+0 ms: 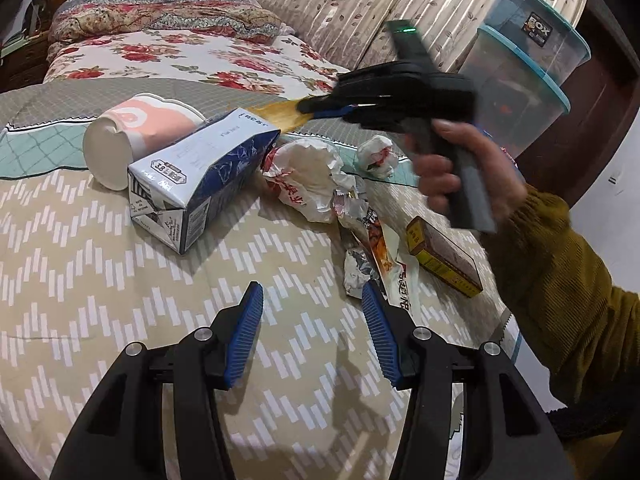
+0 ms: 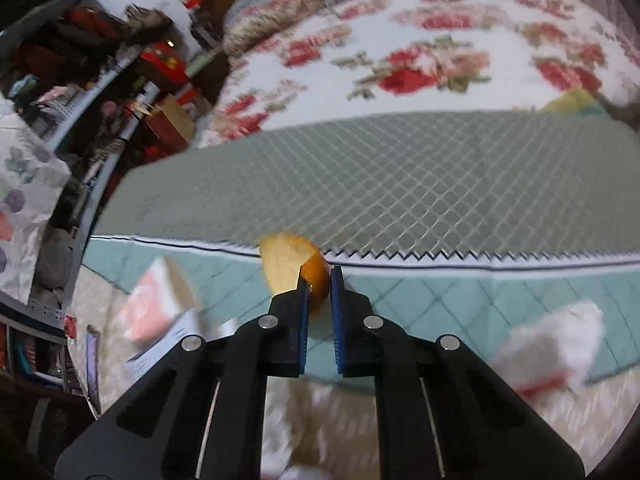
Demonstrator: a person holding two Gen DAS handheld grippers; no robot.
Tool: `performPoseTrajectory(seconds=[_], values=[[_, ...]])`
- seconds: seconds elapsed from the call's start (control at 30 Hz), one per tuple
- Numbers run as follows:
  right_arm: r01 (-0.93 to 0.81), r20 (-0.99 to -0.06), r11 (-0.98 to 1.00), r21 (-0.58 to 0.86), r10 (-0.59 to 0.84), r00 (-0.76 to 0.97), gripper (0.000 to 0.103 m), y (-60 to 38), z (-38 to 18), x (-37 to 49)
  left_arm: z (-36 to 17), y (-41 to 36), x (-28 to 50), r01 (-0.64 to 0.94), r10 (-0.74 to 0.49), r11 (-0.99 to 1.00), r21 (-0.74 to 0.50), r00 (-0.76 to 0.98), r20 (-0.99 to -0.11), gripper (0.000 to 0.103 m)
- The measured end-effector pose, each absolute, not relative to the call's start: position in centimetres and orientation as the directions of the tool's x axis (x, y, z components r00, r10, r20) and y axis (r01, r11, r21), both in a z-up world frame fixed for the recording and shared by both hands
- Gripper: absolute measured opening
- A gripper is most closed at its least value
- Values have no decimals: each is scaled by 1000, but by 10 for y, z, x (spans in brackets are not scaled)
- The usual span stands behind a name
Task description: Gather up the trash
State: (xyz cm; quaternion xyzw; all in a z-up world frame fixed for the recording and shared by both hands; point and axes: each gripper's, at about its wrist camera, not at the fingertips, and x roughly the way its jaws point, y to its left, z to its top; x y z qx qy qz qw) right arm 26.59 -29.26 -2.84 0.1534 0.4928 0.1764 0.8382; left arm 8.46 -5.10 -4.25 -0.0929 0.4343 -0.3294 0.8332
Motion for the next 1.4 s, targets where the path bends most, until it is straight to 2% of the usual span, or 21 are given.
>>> performPoseTrajectory(seconds=[0.3,0.53,0.73,0.8,0.93,1.13,1.17,1.2,1.23,1.27,1.3,1.4], values=[[-253,-632,829,499,548,548,12,-298,30,157,-42,-45,86,458,-633,765,-452,409,-657,49],[-305,-566,756,580,643,516,12,-285,33,96,-38,-26,76,447,-657,749,-489,404,-637,50],[-390,-598,725,568,689,410,12,-227,16,72,-30,5,41,440,-623,777,-450,435,-651,56],[-413,-611,720,558,693,383,12,-210,10,71,-26,17,29,430,-605,792,-433,461,-649,63],[-443,-656,726,527,678,331,12,-173,-8,71,-19,40,9,403,-557,827,-391,506,-658,64],[-449,-735,790,417,584,345,16,-142,-28,70,-24,64,1,350,-537,843,-408,522,-662,66],[-439,-736,794,420,581,347,18,-142,-29,70,-25,64,2,347,-539,842,-413,520,-663,66],[-431,-735,794,430,584,344,34,-144,-29,72,-26,65,2,345,-542,840,-418,516,-663,66],[-421,-731,792,442,590,344,68,-146,-29,71,-27,64,3,345,-543,840,-419,515,-664,66],[-411,-706,789,457,603,372,83,-150,-26,69,-27,63,3,346,-545,838,-421,513,-663,66],[-411,-672,787,460,611,418,89,-155,-20,64,-28,62,4,347,-547,837,-423,512,-662,66],[-432,-656,787,440,610,444,87,-158,-9,58,-28,61,4,349,-552,834,-428,511,-659,66]])
